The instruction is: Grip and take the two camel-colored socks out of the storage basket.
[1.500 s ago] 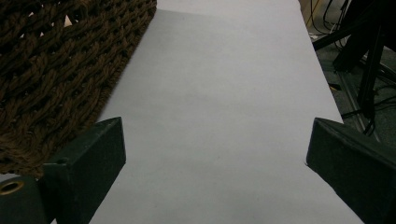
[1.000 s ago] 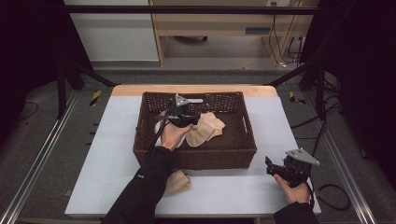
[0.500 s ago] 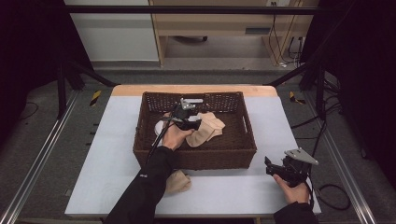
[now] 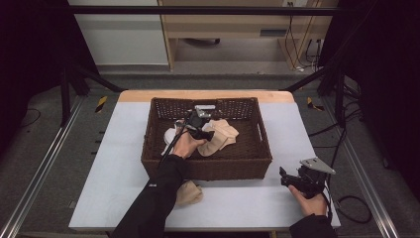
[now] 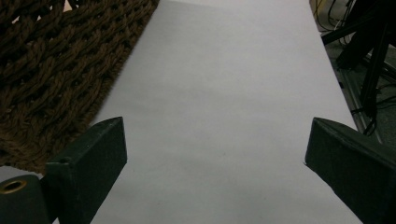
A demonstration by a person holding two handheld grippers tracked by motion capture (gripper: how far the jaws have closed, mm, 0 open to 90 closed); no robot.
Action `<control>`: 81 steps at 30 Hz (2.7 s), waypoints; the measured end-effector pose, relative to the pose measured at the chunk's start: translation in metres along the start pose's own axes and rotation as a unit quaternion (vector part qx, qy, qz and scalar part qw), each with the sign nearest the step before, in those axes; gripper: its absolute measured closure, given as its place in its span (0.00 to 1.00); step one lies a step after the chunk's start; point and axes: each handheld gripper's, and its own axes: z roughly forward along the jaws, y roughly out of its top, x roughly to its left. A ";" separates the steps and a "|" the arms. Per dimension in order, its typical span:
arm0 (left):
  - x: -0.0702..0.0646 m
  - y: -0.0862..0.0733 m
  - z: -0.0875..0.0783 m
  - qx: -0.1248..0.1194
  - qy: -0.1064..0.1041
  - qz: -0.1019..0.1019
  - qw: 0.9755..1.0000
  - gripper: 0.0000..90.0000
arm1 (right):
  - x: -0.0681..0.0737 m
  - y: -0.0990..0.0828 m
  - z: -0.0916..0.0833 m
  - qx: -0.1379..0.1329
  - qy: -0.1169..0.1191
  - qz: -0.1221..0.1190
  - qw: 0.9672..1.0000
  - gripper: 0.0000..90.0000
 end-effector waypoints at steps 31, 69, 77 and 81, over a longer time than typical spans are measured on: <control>-0.007 0.018 -0.059 -0.111 -0.045 -0.002 0.993 0.93 | -0.005 0.000 -0.003 -0.002 -0.004 0.005 1.000 0.07; -0.042 -0.028 -0.230 -0.286 -0.083 0.010 0.955 0.93 | -0.007 -0.001 -0.005 -0.005 -0.012 0.005 1.000 0.07; -0.047 -0.051 -0.241 -0.289 -0.093 0.013 0.953 0.93 | -0.006 -0.001 -0.005 -0.003 -0.011 0.008 1.000 0.07; -0.049 -0.064 -0.240 -0.281 -0.096 0.015 0.955 0.93 | -0.006 -0.001 -0.005 -0.003 -0.011 0.008 1.000 0.07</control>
